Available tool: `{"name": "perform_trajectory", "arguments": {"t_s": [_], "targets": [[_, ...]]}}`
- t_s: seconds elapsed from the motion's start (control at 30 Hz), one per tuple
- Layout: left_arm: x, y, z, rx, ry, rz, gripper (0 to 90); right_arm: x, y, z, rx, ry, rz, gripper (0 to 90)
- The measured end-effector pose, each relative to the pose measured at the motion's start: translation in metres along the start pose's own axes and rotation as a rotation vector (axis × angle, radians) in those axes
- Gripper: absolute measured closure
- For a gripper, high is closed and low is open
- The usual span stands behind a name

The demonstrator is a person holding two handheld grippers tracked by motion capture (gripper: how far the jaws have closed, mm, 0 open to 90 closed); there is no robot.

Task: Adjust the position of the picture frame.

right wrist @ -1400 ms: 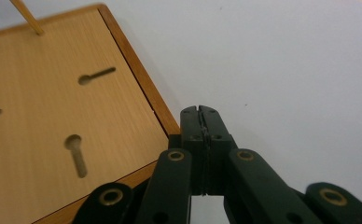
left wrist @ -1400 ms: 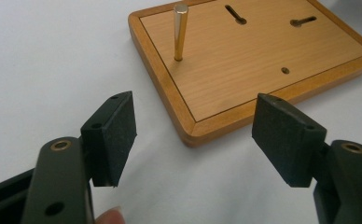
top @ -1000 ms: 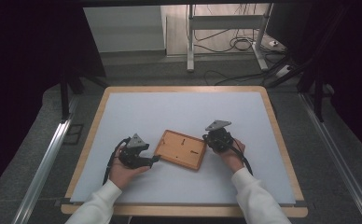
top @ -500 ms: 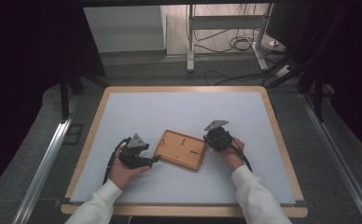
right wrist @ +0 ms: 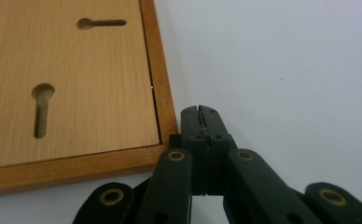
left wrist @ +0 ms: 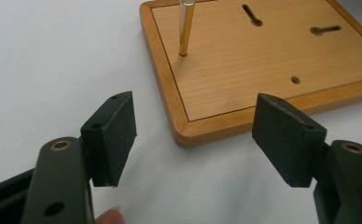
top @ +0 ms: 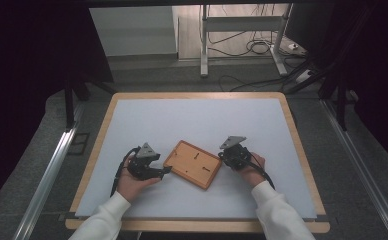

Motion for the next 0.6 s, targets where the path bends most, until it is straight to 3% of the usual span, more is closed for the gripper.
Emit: {"name": "perform_trajectory", "arguments": {"t_s": [0.23,0.33,0.6], "targets": [[0.001,0.0,0.0,0.001,0.005,-0.003,30.3,-0.003,-0.009,0.021,-0.008,-0.024,0.007,90.0],[0.001,0.0,0.0,0.0,0.007,-0.003,30.3,-0.004,-0.016,0.036,0.003,-0.024,0.002,90.0],[0.0,0.0,0.001,0.004,0.002,-0.001,30.0,-0.007,-0.026,0.062,0.057,0.033,-0.004,90.0]]}}
Point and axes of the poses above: each handheld gripper's, and its own axes: y roughly forward along the jaws, x roughly out of its top, z roughly to its left, the point moved 3 cm from there along y, roughly forward along the jaws, and after that the axes turned 10 degrees about -z, right-handed, at the moved point
